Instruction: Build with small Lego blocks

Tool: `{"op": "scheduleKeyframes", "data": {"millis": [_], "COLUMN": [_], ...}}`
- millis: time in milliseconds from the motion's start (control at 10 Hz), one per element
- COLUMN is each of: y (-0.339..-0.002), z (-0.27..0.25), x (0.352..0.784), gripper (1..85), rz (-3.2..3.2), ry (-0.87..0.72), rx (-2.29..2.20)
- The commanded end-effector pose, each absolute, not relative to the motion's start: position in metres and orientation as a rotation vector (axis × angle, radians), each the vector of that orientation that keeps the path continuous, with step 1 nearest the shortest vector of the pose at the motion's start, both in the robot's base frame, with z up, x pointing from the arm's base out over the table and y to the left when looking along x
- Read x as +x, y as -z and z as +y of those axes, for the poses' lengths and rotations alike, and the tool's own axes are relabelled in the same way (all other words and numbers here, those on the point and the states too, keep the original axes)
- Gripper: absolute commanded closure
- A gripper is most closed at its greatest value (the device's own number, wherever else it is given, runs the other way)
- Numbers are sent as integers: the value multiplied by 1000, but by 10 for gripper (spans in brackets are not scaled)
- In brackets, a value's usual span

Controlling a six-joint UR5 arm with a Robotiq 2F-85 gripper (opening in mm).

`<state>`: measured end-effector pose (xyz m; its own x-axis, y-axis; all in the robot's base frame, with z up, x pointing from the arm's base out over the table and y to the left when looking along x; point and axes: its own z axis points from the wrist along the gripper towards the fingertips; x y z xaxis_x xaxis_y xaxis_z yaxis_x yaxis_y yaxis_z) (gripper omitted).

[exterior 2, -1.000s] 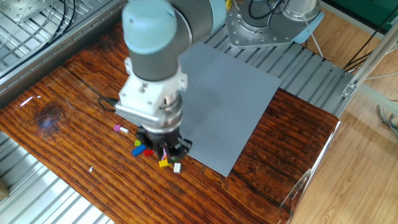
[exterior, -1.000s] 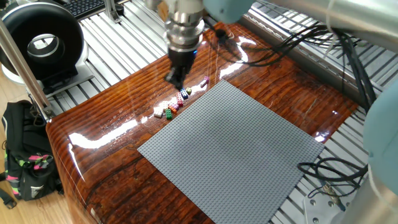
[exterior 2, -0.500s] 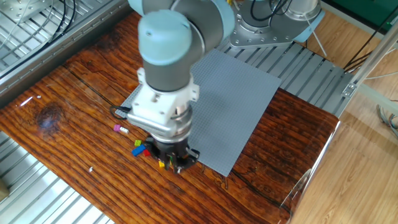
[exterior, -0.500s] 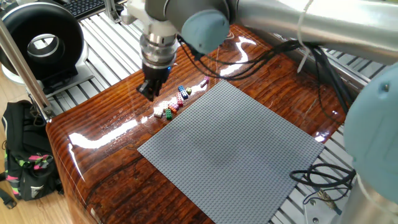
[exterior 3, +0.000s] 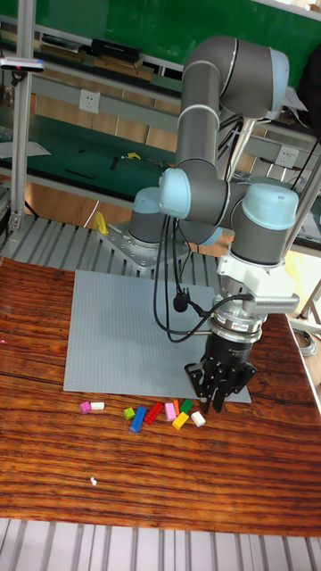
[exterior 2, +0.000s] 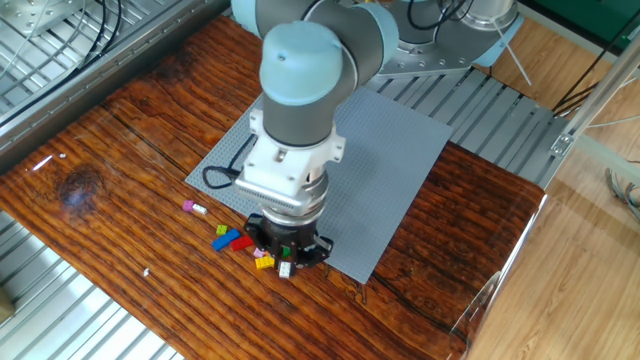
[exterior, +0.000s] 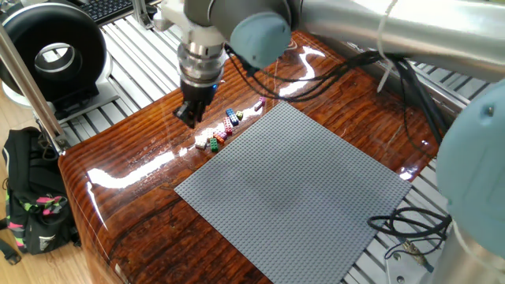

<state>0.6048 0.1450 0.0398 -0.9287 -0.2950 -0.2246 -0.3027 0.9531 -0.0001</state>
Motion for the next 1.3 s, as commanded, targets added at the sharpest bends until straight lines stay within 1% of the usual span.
{"op": "scheduleKeyframes", "data": {"millis": [0,300,600,800,1200], "y": [-35,-24,-14,-7,-8], "z": [146,140,138,142,141], "x": [607,604,599,604,607], "gripper": [560,560,560,560,553], "rz": [2850,2847,2842,2834,2840], "ry": [-64,-36,-38,-58,-56], "rx": [-450,-479,-486,-482,-484]}}
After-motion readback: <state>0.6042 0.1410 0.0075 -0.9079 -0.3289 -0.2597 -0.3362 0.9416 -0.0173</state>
